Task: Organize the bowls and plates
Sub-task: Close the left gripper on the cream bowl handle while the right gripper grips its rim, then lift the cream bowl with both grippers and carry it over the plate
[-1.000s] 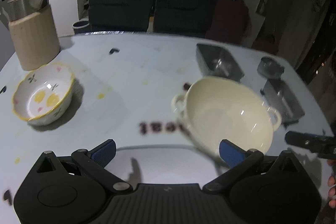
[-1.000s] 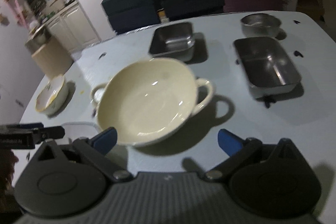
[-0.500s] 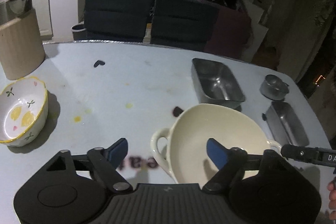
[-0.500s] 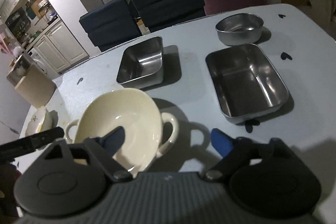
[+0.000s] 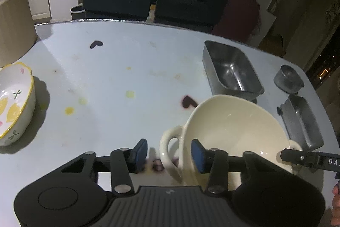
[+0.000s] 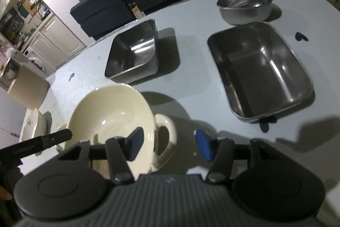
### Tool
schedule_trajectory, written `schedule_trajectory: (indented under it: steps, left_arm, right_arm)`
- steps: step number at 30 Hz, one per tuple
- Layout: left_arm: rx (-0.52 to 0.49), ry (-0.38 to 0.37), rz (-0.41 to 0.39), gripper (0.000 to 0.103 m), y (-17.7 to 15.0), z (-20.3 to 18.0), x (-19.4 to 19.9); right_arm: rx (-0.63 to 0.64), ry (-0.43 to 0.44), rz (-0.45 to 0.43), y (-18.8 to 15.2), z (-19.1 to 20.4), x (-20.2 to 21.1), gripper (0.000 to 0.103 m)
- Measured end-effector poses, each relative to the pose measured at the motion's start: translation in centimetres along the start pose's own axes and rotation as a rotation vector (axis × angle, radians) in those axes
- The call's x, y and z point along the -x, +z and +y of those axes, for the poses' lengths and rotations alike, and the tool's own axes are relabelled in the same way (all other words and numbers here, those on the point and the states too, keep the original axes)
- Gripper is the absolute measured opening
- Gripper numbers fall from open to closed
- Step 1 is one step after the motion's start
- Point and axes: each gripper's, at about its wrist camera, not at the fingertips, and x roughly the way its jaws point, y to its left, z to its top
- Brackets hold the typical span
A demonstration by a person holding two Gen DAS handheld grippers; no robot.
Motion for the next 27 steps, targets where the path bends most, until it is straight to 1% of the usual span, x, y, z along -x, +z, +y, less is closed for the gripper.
schedule_trajectory:
  steps: [2,6,8,10,12,14,17,18,20,24,27]
  left_arm:
    - [-0.01,0.002,0.013,0.042,0.1,0.1,-0.4]
    - [-0.024,-0.024,0.019,0.04,0.3,0.3,-0.9]
    - [-0.026,-0.032,0.025,0.038,0.4,0.3,-1.1]
    - [-0.03,-0.049,0.031,0.031,0.5,0.3,-1.3]
    - [-0.04,-0.056,0.034,0.03,0.6,0.1,-1.4]
    - [-0.046,-0.059,0.036,0.029,0.6,0.1,-1.4]
    - [-0.054,-0.066,0.041,0.029,0.6,0.1,-1.5]
    - [-0.057,-0.066,0.043,0.029,0.6,0.1,-1.5]
    - [-0.063,-0.063,0.052,0.029,0.7,0.0,-1.6]
    - [-0.063,-0.049,0.072,0.03,0.9,-0.2,-1.7]
    - [-0.079,-0.039,0.102,0.03,1.0,-0.4,-1.6]
  right_arm:
    - [-0.004,-0.005,0.015,0.0,0.1,-0.4,0.057]
    - [-0.01,-0.046,0.047,0.2,0.3,-1.2,0.055]
    - [-0.023,-0.038,0.052,0.3,0.1,-1.5,0.054]
    - [-0.048,-0.027,0.061,0.4,-0.3,-1.8,0.054]
    - [-0.069,-0.017,0.069,0.5,-0.4,-2.0,0.052]
    - [-0.073,-0.007,0.078,0.6,-0.4,-2.3,0.048]
    - [-0.031,-0.003,0.081,0.6,0.2,-2.6,0.036]
    - [-0.016,-0.004,0.082,0.6,0.5,-2.7,0.033]
    - [-0.009,-0.023,0.083,0.7,0.9,-2.8,0.034]
    - [-0.03,-0.026,0.092,0.8,0.9,-2.8,0.033]
    - [-0.016,-0.032,0.094,0.9,1.1,-2.8,0.033]
